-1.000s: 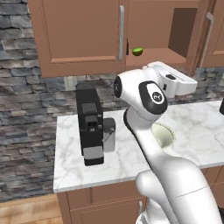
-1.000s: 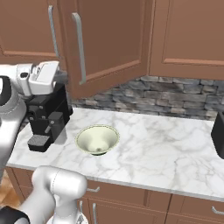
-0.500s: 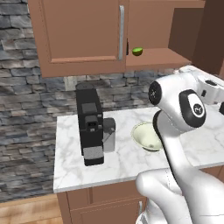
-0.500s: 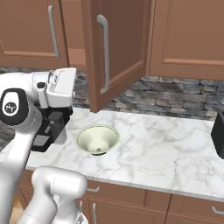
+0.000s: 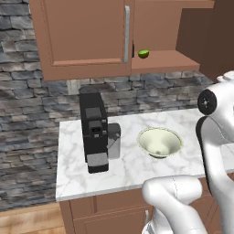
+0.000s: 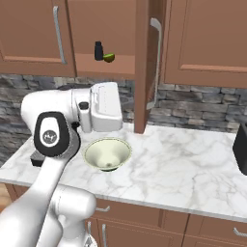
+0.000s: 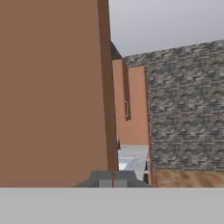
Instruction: Open the cabinet. Pick the kiwi and banana from the cabinet and place them into the bowl. Then close the cabinet.
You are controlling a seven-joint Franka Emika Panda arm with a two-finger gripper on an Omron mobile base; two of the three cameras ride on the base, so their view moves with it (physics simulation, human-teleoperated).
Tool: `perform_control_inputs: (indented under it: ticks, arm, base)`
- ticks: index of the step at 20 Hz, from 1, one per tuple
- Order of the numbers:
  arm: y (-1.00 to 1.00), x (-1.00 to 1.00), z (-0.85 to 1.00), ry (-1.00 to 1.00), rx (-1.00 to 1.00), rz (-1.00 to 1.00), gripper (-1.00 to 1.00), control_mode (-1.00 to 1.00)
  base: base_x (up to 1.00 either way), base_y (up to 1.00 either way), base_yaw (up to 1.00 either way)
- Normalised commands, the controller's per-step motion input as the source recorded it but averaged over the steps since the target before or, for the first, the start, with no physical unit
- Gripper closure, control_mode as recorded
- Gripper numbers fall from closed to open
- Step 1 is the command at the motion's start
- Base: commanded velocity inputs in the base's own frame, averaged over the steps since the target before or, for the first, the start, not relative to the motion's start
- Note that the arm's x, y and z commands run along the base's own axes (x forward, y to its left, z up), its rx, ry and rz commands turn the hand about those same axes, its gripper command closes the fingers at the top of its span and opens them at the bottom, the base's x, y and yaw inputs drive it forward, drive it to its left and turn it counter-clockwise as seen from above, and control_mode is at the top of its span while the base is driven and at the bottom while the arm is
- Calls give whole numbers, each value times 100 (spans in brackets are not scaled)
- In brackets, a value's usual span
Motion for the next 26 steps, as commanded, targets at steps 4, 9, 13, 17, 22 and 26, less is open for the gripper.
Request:
perform_control_inputs:
  ticks: [4, 9, 13, 17, 22, 26]
  arm:
    - [-71, 0, -22, 0, 0, 0, 100, -100]
    - [-40, 0, -28, 0, 0, 0, 100, -100]
    - [-9, 0, -15, 0, 0, 0, 100, -100]
    - [0, -15, 0, 0, 0, 0, 100, -100]
    - [-7, -52, 0, 0, 0, 0, 100, -100]
    - [-2, -77, 0, 0, 0, 0, 100, -100]
  base:
    - [0, 0, 0]
    - [0, 0, 0]
    - [0, 0, 0]
    - [0, 0, 0]
    - [0, 0, 0]
    - [0, 0, 0]
